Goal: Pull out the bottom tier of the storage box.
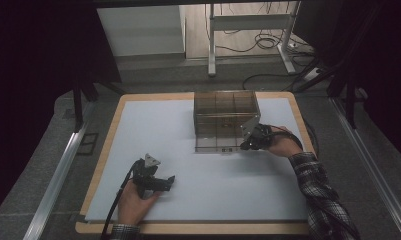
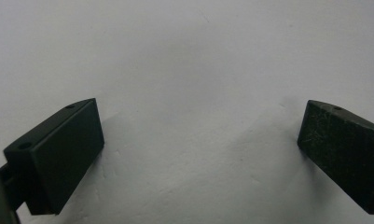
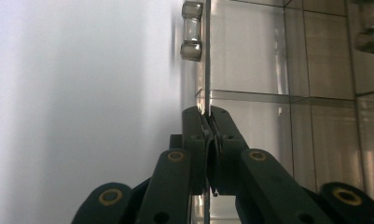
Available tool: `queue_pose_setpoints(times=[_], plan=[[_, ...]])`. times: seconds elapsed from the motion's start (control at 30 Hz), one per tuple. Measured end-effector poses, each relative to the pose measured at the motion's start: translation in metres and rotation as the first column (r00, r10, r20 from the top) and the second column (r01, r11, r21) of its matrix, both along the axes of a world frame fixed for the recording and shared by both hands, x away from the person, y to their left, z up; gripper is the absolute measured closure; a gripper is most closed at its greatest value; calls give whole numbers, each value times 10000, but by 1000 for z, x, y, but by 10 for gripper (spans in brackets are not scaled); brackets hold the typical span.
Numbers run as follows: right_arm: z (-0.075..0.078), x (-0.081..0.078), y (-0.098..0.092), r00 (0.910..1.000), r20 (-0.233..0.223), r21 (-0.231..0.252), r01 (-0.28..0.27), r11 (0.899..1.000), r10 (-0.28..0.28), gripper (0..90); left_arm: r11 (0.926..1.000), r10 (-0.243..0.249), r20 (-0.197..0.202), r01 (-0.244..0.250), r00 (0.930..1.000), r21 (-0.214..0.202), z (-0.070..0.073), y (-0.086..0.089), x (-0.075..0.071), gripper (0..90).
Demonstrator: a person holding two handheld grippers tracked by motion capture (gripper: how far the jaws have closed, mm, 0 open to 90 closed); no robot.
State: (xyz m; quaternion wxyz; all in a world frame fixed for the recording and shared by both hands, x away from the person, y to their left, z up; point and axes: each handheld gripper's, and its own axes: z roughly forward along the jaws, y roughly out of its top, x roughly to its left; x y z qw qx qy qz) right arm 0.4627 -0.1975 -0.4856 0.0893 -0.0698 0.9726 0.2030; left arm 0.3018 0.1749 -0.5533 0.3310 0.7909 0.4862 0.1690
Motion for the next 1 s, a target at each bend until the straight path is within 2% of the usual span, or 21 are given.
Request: queue_pose_setpoints(times=[0.37,0.67,1.0], plan=[[-1,-12,-1,10000,41,25,-54,10000,54,860,10000,2,1,-2,10000,-2,0,0,0,0],[-3,-14,-2,10000,62,85,-51,10000,50,849,10000,6,6,-6,10000,-5,0,0,0,0],[0,-17,-1,9998,182,242,31,9997,-35,769,10000,6,6,-6,10000,-4,0,0,0,0]])
